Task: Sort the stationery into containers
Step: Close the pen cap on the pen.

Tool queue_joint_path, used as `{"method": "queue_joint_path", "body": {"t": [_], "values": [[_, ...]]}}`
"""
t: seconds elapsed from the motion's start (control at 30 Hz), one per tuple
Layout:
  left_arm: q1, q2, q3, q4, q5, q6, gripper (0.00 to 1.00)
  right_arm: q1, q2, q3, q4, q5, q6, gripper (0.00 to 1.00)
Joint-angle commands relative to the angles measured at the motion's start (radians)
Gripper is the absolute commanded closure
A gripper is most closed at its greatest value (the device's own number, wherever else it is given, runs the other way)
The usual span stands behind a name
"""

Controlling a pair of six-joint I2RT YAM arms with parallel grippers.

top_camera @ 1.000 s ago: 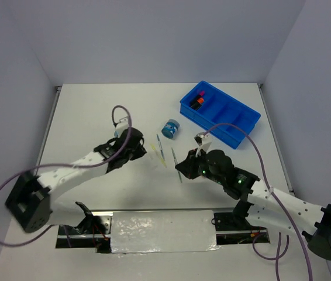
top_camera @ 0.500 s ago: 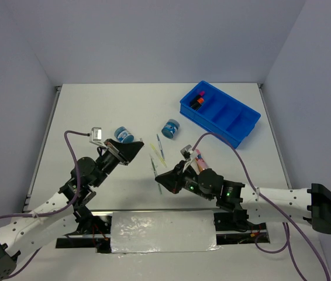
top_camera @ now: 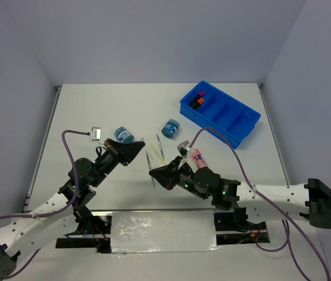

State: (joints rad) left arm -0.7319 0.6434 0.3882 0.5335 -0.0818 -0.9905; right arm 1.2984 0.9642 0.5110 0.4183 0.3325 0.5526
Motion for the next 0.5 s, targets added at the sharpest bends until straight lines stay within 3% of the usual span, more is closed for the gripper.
{"method": "queue_joint_path", "body": {"t": [0.0,0.47], "values": [[-0.006,-0.01,0.011,0.079,0.036,0.018,1.0,0.009,0.011,0.052,0.017,0.042,-0.02,1.0],[-0.006,0.012,0.014,0.092,0.056,0.019,1.0,0.007,0.033,0.07,-0.004,0.076,-0.02,1.0]]}}
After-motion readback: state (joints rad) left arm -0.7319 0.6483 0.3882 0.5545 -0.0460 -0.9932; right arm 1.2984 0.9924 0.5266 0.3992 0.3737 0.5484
